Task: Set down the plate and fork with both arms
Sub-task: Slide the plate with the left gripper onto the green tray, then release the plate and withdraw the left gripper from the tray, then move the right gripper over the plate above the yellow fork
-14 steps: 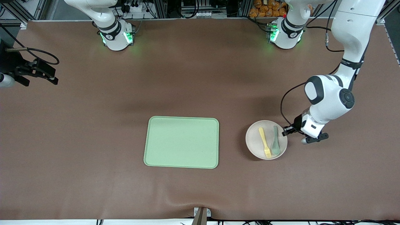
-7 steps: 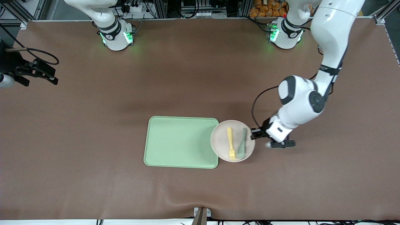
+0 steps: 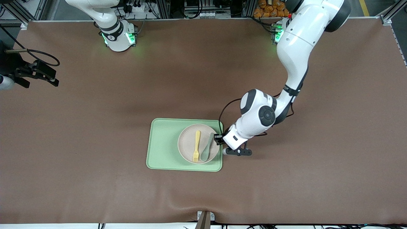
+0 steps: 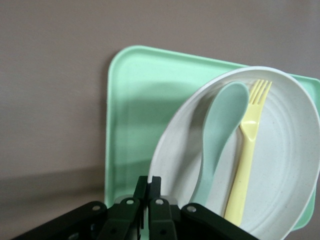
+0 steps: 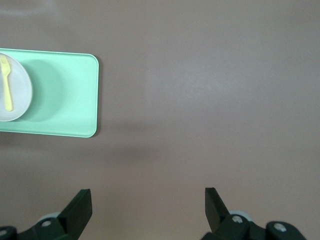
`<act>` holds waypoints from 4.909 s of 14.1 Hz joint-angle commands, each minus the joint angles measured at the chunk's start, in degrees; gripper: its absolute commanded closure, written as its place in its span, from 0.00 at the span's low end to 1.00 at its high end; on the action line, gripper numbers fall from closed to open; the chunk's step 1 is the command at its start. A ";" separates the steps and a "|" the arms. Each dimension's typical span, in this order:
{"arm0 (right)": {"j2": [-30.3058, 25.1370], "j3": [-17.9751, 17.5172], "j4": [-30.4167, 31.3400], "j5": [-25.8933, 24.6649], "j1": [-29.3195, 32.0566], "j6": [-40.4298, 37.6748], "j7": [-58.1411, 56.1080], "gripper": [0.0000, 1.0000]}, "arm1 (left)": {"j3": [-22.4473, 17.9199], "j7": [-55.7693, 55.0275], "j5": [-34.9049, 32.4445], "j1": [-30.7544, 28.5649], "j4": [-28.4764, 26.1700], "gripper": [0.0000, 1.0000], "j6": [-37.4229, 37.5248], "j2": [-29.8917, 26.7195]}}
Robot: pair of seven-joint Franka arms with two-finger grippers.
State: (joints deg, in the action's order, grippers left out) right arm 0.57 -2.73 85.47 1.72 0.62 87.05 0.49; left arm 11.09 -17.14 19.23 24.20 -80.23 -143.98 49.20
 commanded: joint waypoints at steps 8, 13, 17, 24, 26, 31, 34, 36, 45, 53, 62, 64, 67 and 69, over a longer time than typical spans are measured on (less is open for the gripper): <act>1.10 -0.61 -1.18 2.94 2.19 -0.31 -0.93 0.00 | -0.89 -5.01 -1.57 3.84 5.26 1.00 0.54 5.82; 1.10 -0.61 -1.18 2.94 2.10 -0.31 -1.10 0.00 | -2.29 -5.18 -2.71 3.93 4.91 0.00 0.72 4.25; 1.37 -0.70 -1.18 3.20 1.67 0.13 -1.45 0.00 | -3.88 -4.92 -12.79 2.09 4.38 0.00 12.70 -5.39; 3.90 -1.40 -1.35 5.48 -0.70 1.89 -1.37 0.00 | -3.27 0.51 -18.62 -17.41 4.20 0.00 43.40 -26.94; 7.15 -1.49 -3.37 7.33 -2.72 3.81 -0.66 0.00 | -3.44 5.34 -18.79 -21.97 4.20 0.00 50.43 -31.33; 18.74 -1.66 -13.11 7.51 -7.99 6.72 4.07 0.00 | -3.44 7.39 -18.79 -29.46 -0.18 0.00 57.67 -41.18; 24.65 -2.28 -17.52 7.25 -11.07 10.22 6.98 0.00 | -3.79 7.30 -18.80 -30.78 -0.54 0.00 57.67 -42.51; 27.28 -2.11 -17.53 6.28 -14.15 14.88 7.60 0.00 | -3.71 7.21 -18.88 -30.96 -0.37 0.00 57.67 -42.52; 46.79 -1.23 -28.07 -1.19 -28.38 24.55 26.31 0.00 | -4.75 6.60 -19.58 -28.96 -0.54 0.00 57.14 -42.51; 52.60 3.26 -27.72 -6.54 -35.78 27.91 30.19 0.10 | -11.00 7.30 -21.61 -20.59 -6.69 0.00 55.83 -49.28; 58.14 3.26 -27.55 -8.75 -36.22 32.48 33.61 0.28 | -10.38 7.47 -18.63 -20.77 -6.78 0.00 56.18 -50.07; 58.41 3.26 -27.55 -8.75 -36.22 32.82 33.62 0.31 | -10.38 7.56 -18.36 -20.59 -6.70 0.00 56.18 -49.99; 59.11 3.26 -27.55 -8.66 -36.22 33.62 33.53 0.31 | -9.08 7.74 -18.97 -20.33 -6.78 0.00 56.00 -49.55; 59.29 3.26 -27.55 -8.75 -36.57 33.62 33.62 0.31 | -8.89 7.74 -19.06 -20.68 -6.78 0.00 56.00 -49.55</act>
State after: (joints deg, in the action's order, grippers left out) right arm 58.16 0.32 60.27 -5.63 -35.19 120.72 32.55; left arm 1.97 -10.12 0.04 3.68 -85.87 -87.08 0.63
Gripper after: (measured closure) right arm 0.308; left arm 0.000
